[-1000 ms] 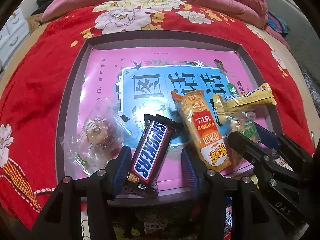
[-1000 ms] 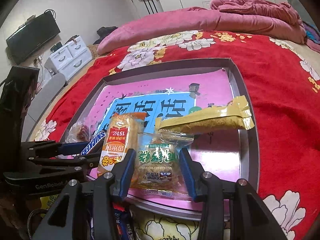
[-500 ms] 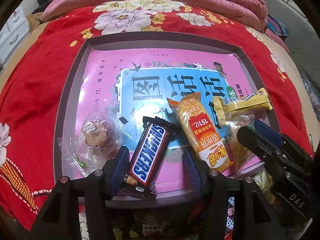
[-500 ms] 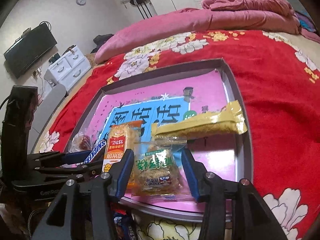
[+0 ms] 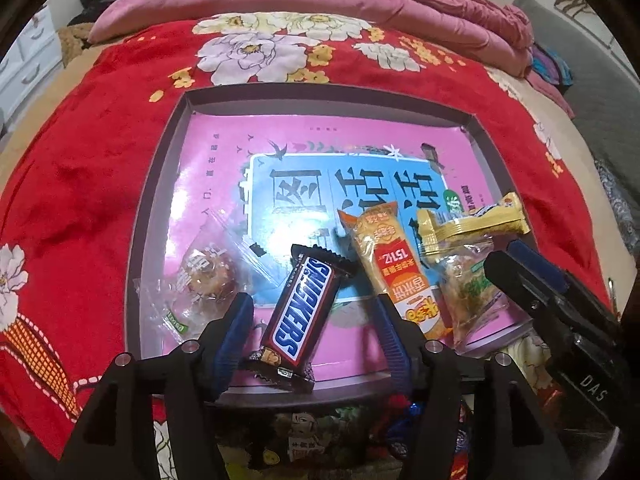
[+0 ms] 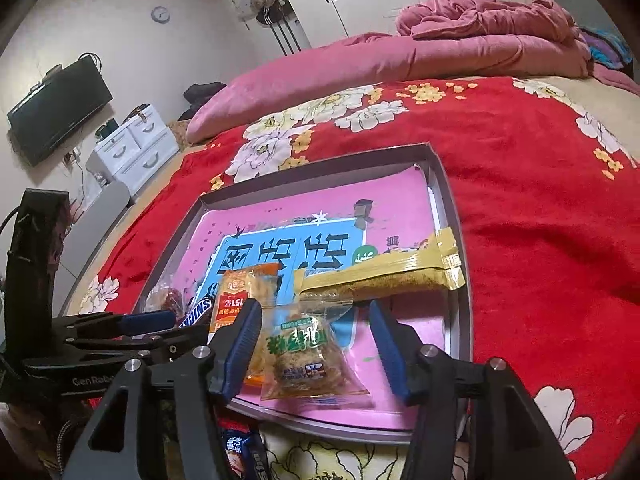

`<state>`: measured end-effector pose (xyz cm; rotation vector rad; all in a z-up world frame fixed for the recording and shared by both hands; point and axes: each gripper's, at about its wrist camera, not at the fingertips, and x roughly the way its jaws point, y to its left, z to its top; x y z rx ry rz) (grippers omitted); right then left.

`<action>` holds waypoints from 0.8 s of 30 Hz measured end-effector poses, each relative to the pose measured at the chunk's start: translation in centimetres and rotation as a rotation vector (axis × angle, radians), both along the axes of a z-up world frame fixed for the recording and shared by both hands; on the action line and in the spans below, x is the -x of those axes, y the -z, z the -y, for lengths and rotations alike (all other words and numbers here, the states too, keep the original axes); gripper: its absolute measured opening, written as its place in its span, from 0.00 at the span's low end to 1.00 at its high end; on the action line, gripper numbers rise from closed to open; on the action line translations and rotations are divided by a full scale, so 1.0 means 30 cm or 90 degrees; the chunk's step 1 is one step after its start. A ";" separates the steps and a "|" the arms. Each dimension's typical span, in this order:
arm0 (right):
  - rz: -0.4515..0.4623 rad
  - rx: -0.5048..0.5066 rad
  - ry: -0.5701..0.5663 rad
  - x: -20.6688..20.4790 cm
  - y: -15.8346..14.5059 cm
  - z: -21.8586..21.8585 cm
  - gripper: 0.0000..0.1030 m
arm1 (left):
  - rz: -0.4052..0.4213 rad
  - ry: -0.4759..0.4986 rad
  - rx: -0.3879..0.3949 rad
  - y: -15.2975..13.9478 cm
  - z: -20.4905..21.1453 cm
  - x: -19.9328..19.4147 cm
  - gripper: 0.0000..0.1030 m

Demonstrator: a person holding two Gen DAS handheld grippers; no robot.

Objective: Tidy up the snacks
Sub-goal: 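Raise both open tools up and away from the tray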

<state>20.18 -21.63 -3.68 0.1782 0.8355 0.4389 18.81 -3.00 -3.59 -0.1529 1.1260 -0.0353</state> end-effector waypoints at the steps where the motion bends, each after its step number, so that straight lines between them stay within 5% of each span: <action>1: 0.003 0.005 0.000 0.002 -0.003 -0.001 0.56 | 0.003 0.000 0.003 -0.005 -0.001 0.003 0.63; 24: 0.085 0.025 0.013 0.056 -0.100 0.014 0.73 | 0.085 -0.013 0.029 -0.137 -0.022 0.076 0.71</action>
